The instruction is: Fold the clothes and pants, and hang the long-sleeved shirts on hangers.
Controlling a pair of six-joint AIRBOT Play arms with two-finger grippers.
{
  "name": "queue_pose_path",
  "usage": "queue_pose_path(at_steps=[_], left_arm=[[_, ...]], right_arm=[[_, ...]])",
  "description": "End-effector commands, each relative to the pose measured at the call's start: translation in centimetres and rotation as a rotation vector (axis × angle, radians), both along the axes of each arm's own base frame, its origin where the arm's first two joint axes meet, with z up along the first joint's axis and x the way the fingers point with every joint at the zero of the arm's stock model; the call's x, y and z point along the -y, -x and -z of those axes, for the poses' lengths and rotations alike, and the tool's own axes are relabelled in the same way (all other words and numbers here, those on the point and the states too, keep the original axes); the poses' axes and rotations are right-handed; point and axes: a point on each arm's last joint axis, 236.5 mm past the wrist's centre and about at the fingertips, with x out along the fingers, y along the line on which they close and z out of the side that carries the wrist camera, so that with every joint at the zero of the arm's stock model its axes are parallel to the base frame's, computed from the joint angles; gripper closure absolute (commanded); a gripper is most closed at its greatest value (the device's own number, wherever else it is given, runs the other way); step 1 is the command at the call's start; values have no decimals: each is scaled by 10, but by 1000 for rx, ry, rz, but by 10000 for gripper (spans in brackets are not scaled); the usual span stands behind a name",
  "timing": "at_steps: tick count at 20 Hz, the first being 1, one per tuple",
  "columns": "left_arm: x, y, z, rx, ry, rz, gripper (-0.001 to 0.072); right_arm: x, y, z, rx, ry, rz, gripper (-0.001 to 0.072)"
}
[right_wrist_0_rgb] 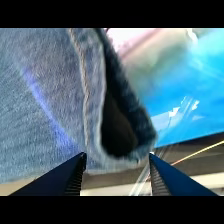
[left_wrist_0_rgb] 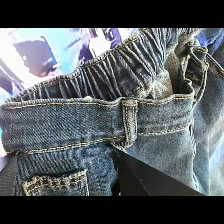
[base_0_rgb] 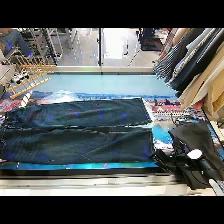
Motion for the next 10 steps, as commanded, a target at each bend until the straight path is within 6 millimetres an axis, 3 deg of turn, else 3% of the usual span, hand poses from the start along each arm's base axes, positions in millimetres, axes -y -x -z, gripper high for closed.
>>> queue_pose_path(at_steps=[1, 2, 4, 7, 10], left_arm=[[-4, 0, 6, -7, -8, -8, 101], [-2, 1, 11, -13, 4, -6, 113], [8, 3, 19, -23, 52, 14, 265], [4, 4, 5, -3, 40, 6, 258], [-6, 3, -30, 79, 24, -41, 257]], right_arm=[[0, -9, 12, 6, 25, 12, 295], [0, -13, 13, 18, 33, 16, 321], [-3, -19, 10, 38, 18, 38, 329], [-3, -20, 9, 39, 17, 39, 346], [-2, -22, 9, 45, 22, 43, 587]])
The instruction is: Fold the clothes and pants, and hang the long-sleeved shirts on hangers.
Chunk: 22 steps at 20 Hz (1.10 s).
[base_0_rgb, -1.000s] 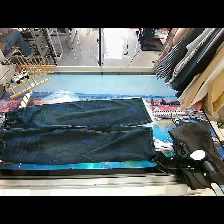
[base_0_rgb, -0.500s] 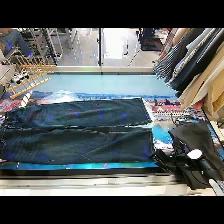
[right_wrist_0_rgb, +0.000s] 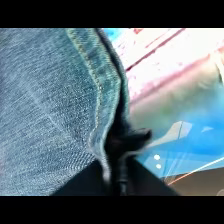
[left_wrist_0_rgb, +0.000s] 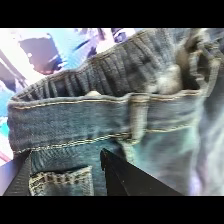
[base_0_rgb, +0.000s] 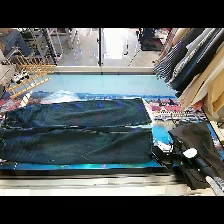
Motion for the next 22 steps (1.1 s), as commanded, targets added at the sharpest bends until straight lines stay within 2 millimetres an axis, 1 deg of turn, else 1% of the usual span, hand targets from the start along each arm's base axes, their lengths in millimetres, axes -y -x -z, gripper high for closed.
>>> queue_pose_path(at_steps=[1, 2, 3, 4, 6, 8, 12, 14, 15, 16, 18, 19, 20, 21, 22], left_arm=[[-7, 1, -35, 83, -1, -43, 257], [-11, 7, -42, 86, -13, -53, 257], [-14, 14, -42, 72, -26, -58, 257], [-16, 21, -37, 44, -34, -55, 257], [-13, 35, -16, -38, -31, -18, 257], [-6, 33, 1, -56, 10, -7, 257], [6, 25, 26, -77, 60, 22, 258], [8, 17, 33, -63, 77, 14, 259], [4, 10, 34, -37, 79, -11, 261], [0, 0, 33, 0, 81, -42, 315], [3, -19, 31, 59, 105, -63, 535], [10, -25, 31, 71, 117, -40, 653], [22, -30, 30, 71, 132, 3, 688], [32, -33, 25, 75, 150, 43, 690], [41, -32, 17, 81, 168, 73, 690]], right_arm=[[0, -4, -1, 11, 1, 8, 646], [1, -4, -1, 13, 4, 9, 671], [2, -4, 0, 15, 10, 8, 671], [4, -5, 1, 18, 20, 7, 672], [6, -6, 1, 22, 30, 7, 672], [7, -7, 1, 27, 33, 12, 672], [9, -10, 1, 38, 40, 22, 671], [10, -11, 1, 41, 42, 24, 671], [10, -11, 1, 41, 42, 24, 671], [10, -11, 1, 41, 42, 24, 671], [10, -11, 1, 41, 42, 24, 672], [10, -12, 0, 46, 43, 25, 672], [9, -12, -2, 53, 43, 21, 673], [7, -14, -10, 84, 49, -23, 674], [7, -16, -22, 117, 63, -75, 674]])
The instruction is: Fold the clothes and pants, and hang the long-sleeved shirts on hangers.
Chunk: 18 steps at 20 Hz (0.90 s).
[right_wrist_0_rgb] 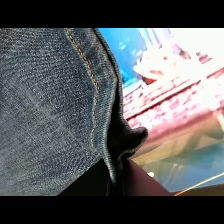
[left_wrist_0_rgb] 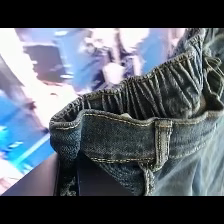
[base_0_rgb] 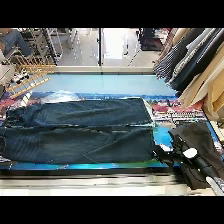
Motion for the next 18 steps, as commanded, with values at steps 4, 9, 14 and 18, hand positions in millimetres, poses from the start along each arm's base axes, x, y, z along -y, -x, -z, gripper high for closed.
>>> queue_pose_path(at_steps=[4, 9, 14, 18], left_arm=[[27, 5, -92, 112, 42, 162, 691], [5, 38, -207, 168, -116, 168, 691], [-9, 13, -259, 230, -291, 119, 691], [-27, -27, -225, 203, -261, 25, 691]], right_arm=[[17, -11, -97, 213, 207, -249, 674], [33, -6, -215, 440, 417, -311, 676], [52, -82, -214, 458, 422, -284, 676], [40, -199, -148, 422, 421, -400, 676]])
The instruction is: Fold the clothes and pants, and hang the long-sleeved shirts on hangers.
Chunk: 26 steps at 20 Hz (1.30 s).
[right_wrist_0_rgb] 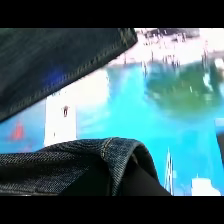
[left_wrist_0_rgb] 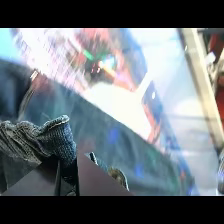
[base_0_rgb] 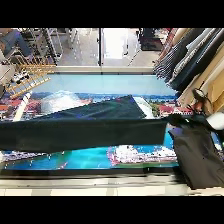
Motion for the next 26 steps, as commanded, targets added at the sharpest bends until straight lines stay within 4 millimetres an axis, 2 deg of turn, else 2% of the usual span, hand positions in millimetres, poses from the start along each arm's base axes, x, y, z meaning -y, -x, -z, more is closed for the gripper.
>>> queue_pose_path(at_steps=[1, 2, 4, 6, 7, 9, 12, 14, 17, 19, 23, 26], left_arm=[[-18, -29, 28, -23, 24, -86, 690], [-18, -33, 45, -47, 53, -88, 691], [-14, -32, 73, -103, 104, -62, 691], [-16, -29, 77, -105, 104, -50, 691], [-19, -26, 73, -93, 92, -50, 691], [-25, -13, 65, -87, 94, -71, 691], [-22, 11, 55, -87, 133, -69, 690], [-23, 26, 50, -91, 149, -78, 690], [-27, 38, 51, -97, 165, -93, 690], [-30, 35, 54, -95, 163, -99, 690], [-48, 34, 77, -132, 163, -168, 690], [-54, 23, 100, -138, 184, -176, 688]], right_arm=[[-16, -104, 54, -4, 49, -96, 676], [-29, -134, 68, -6, 50, -127, 676], [-55, -181, 85, 0, 54, -188, 675], [-69, -209, 84, 36, 55, -214, 675], [-70, -216, 75, 64, 59, -213, 675], [-69, -213, 55, 73, 73, -249, 675], [-63, -184, 33, -15, 90, -339, 675], [-55, -173, 18, -36, 98, -352, 676], [-51, -173, 19, -32, 107, -360, 676], [-56, -188, 29, 10, 120, -363, 676], [-65, -245, 35, 204, 139, -284, 676], [-71, -273, 60, 275, 150, -251, 675]])
